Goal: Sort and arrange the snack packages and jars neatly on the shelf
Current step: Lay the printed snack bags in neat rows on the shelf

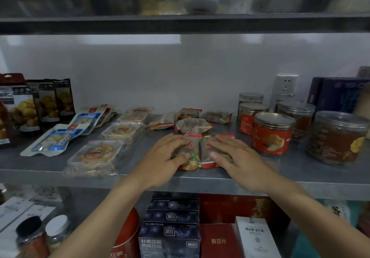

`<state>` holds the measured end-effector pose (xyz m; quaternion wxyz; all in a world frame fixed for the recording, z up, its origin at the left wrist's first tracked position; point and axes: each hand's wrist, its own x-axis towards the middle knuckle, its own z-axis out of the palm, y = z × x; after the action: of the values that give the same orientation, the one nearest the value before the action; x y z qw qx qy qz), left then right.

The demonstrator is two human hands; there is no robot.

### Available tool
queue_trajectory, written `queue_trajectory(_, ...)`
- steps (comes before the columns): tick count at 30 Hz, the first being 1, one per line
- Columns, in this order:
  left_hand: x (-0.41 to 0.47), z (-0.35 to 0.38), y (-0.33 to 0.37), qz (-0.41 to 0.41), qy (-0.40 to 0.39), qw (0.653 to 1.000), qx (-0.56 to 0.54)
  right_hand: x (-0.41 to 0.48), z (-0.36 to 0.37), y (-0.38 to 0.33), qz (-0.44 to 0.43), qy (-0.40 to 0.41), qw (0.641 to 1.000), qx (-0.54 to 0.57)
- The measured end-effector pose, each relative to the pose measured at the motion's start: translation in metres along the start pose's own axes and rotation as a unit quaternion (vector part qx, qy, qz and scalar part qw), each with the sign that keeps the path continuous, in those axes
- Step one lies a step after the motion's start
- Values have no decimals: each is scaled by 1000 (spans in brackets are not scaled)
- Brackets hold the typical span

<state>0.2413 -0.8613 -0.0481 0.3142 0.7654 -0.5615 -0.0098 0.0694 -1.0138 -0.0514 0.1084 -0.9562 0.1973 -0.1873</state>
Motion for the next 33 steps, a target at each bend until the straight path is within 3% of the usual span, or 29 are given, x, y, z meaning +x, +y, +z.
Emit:
queue_trajectory(10,2,0,0,-14,-5,1000,-12,-5,-6,-10,-16,0,993,-113)
queue_trajectory(33,1,-2,7,-24,-23,999,-1,-6,-8,-9,-46,8,993,-105)
